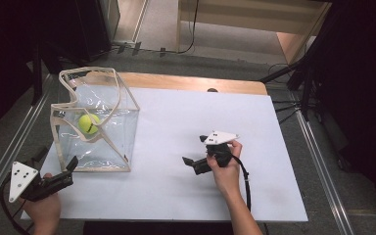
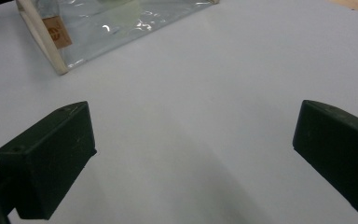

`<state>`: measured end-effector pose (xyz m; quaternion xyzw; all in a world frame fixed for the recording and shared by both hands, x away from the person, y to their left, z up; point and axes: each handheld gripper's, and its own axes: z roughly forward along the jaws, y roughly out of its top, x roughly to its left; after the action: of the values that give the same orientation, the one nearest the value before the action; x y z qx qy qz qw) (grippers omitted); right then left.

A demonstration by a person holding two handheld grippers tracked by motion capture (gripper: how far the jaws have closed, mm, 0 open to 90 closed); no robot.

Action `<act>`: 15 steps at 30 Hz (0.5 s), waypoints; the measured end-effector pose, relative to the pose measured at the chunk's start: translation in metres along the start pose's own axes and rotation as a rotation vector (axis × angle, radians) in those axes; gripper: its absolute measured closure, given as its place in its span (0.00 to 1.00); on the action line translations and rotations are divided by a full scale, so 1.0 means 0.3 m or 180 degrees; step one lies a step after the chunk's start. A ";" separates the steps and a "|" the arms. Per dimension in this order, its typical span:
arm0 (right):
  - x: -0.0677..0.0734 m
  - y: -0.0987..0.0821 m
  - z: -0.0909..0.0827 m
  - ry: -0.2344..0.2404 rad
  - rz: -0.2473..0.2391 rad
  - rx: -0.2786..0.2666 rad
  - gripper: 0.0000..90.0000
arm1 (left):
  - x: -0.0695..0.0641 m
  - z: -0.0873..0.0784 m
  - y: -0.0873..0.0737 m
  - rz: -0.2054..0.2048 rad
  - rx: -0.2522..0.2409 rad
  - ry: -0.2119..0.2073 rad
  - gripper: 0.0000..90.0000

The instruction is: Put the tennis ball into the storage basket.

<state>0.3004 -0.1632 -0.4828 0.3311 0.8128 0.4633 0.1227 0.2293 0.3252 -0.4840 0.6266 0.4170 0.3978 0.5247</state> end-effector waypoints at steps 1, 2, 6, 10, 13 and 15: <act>-0.003 -0.005 -0.007 -0.0027 -0.0001 -0.0004 0.00 | 0.000 0.000 0.000 0.0010 0.0007 0.0001 0.06; -0.005 -0.011 -0.014 -0.0037 0.0009 0.0007 0.00 | -0.001 0.000 0.000 0.0016 0.0013 0.0005 0.06; -0.017 -0.036 -0.047 -0.0098 0.0042 0.0005 0.00 | -0.002 0.001 0.000 0.0030 0.0018 0.0012 0.06; -0.031 -0.061 -0.079 -0.0151 0.0091 0.0000 0.00 | -0.005 0.003 0.000 0.0046 0.0025 0.0002 0.06; -0.042 -0.079 -0.108 -0.0199 0.0114 0.0005 0.00 | -0.007 0.004 0.000 0.0057 0.0031 0.0001 0.06; -0.050 -0.089 -0.124 -0.0225 0.0133 0.0005 0.00 | -0.008 0.004 0.000 0.0051 0.0031 0.0004 0.06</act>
<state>0.2815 -0.2072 -0.4866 0.3642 0.8013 0.4531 0.1414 0.2298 0.3227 -0.4845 0.6322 0.4142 0.4003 0.5182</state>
